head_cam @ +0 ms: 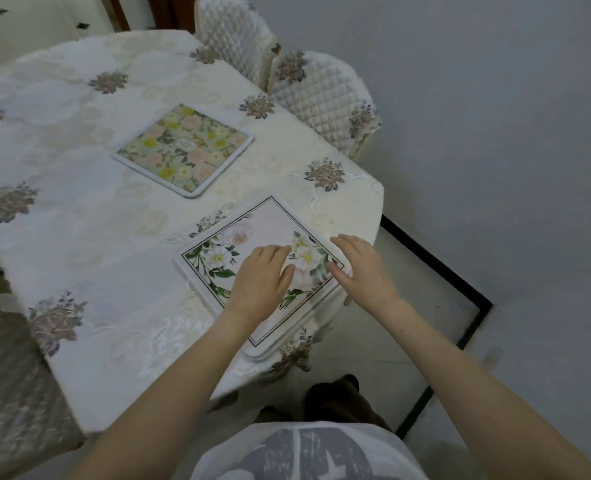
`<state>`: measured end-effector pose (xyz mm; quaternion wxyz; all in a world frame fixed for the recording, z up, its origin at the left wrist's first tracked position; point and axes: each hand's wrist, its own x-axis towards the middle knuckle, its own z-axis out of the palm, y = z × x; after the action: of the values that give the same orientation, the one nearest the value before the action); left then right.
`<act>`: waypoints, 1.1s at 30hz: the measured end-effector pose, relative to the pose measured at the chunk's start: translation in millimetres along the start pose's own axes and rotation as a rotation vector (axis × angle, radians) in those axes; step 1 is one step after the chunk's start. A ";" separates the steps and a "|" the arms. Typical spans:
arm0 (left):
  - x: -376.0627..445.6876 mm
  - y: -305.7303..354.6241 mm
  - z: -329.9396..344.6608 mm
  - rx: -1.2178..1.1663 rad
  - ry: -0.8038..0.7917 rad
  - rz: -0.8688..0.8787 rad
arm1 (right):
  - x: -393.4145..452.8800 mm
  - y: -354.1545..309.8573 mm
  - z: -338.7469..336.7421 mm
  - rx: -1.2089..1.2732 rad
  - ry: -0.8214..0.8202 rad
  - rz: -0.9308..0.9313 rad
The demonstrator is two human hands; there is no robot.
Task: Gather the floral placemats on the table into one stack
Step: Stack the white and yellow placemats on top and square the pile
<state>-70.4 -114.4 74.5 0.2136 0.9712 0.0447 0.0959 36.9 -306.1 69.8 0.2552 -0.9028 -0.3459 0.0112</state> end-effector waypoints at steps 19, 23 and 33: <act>154.9 129.8 91.0 0.039 0.026 -0.228 | 97.3 194.7 -93.7 -0.064 -0.174 -0.169; 178.7 137.0 98.6 0.049 0.045 -0.310 | 127.9 217.1 -97.7 -0.052 -0.226 -0.233; 235.4 91.4 108.7 0.029 0.136 -0.542 | 238.4 222.1 -64.3 -0.006 -0.329 -0.449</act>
<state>186.3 -211.2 55.7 0.2141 0.9180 0.3186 0.0998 368.3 -324.9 58.9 0.1891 -0.7904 -0.5741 0.0996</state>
